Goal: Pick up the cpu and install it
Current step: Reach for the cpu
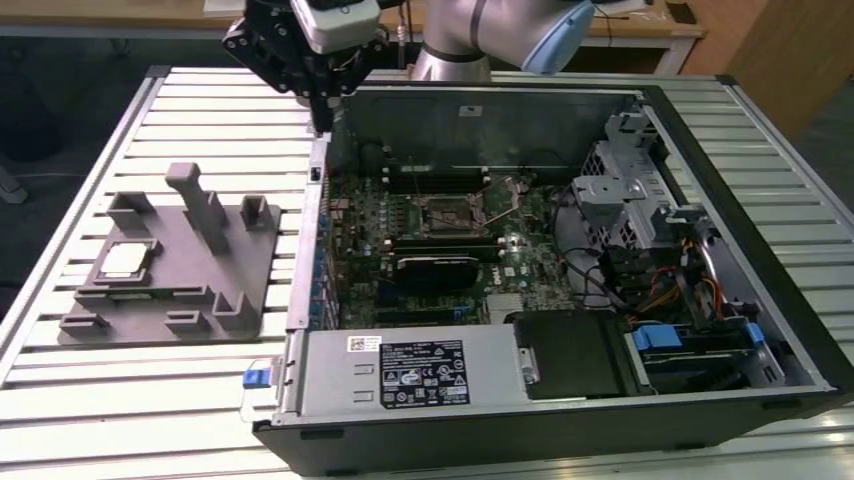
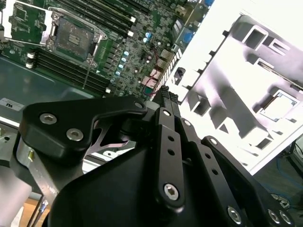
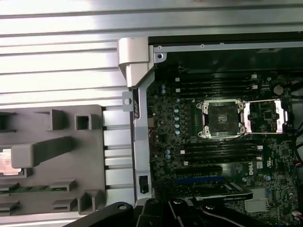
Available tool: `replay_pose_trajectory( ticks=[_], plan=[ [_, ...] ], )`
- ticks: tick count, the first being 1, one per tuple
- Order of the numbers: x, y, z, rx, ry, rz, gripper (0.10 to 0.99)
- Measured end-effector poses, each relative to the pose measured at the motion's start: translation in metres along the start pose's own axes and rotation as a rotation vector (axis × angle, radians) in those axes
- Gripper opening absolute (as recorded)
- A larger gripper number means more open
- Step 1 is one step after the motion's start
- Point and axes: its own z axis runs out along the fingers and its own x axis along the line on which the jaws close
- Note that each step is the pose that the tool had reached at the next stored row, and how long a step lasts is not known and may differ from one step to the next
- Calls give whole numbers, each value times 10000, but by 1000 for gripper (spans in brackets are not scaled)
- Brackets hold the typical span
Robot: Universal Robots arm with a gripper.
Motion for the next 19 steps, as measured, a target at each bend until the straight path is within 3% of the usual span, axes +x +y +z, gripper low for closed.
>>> replay_pose_trajectory(
  ticks=[19],
  plan=[
    [256,-19,-6,-1,-13,1,106]
  ],
)
